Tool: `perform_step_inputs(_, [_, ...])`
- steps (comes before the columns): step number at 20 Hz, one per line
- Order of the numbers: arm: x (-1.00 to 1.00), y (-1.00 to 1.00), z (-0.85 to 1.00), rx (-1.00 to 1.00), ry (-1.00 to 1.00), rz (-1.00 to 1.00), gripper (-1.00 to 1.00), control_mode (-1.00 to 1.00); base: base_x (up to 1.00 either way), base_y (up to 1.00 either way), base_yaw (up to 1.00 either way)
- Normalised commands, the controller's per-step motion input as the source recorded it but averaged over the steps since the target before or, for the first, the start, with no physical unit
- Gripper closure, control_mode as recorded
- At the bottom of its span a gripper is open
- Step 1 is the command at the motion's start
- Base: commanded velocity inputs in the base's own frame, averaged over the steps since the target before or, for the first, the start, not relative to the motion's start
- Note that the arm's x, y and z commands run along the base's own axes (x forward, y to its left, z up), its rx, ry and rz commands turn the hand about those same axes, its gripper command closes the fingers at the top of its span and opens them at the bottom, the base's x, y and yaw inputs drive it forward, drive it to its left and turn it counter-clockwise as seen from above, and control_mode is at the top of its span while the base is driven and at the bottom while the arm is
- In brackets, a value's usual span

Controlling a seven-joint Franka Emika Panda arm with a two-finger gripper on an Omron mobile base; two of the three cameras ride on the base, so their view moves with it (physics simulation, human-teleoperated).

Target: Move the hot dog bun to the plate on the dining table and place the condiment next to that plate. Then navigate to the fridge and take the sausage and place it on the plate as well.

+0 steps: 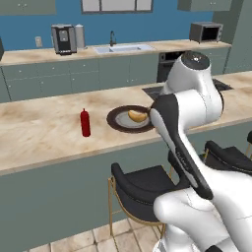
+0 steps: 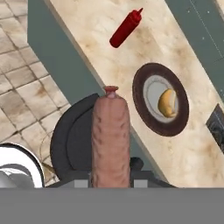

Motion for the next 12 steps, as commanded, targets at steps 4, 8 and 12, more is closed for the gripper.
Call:
perform_step_inputs(4, [1.00, 0.18, -0.28, -0.08, 0.33, 0.00, 1.00, -1.00, 0.00, 0.00, 0.00])
perform_step_inputs(8, [0.93, -0.19, -0.32, 0.00, 0.20, 0.06, 1.00, -1.00, 0.00, 0.00, 0.00])
perform_step_inputs(12, [0.84, -0.13, -0.37, 0.00, 0.17, 0.11, 1.00, -1.00, 0.00, 0.00, 0.00])
